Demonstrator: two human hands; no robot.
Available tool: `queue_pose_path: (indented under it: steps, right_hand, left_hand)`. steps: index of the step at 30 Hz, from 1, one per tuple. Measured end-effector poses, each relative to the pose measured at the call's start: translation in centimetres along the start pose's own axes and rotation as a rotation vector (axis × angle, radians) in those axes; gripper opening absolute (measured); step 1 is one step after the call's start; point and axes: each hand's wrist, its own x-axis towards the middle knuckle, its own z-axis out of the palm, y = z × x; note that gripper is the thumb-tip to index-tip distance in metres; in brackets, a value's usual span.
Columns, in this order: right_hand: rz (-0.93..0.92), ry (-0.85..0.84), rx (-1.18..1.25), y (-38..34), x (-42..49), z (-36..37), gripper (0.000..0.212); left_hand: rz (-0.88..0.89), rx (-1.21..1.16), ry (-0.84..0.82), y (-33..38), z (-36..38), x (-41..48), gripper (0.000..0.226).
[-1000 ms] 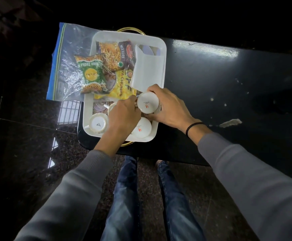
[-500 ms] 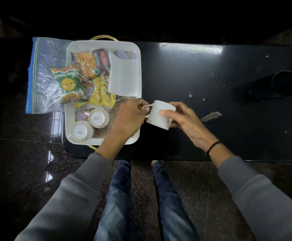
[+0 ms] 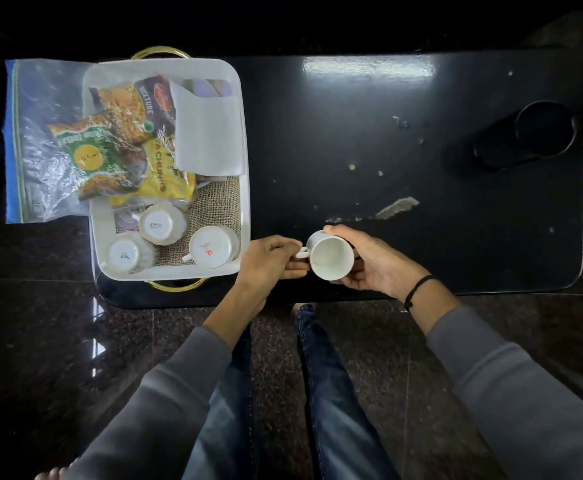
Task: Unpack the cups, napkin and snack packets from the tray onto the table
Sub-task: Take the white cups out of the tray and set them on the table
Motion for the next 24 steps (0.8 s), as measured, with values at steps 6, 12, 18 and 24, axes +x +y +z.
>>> queue_pose_path:
  steps: [6,12,18,24]
  right_hand:
    - [0.059,0.033,-0.041,0.7,1.1,0.3,0.043]
    - [0.062,0.093,-0.092,1.0,1.9,0.7,0.05]
    - [0.033,0.148,-0.082,1.1,1.5,0.7,0.069]
    - [-0.104,0.369,-0.373,0.9,0.7,0.2,0.068]
  left_hand:
    - [-0.042,0.001,0.015,-0.9,0.2,0.4,0.013]
    - [-0.054,-0.021,0.007,-1.5,0.2,0.9,0.019]
    - [-0.055,0.017,0.009,-1.5,0.4,1.0,0.026]
    - [-0.019,0.171,0.048,-1.1,0.6,0.6,0.03]
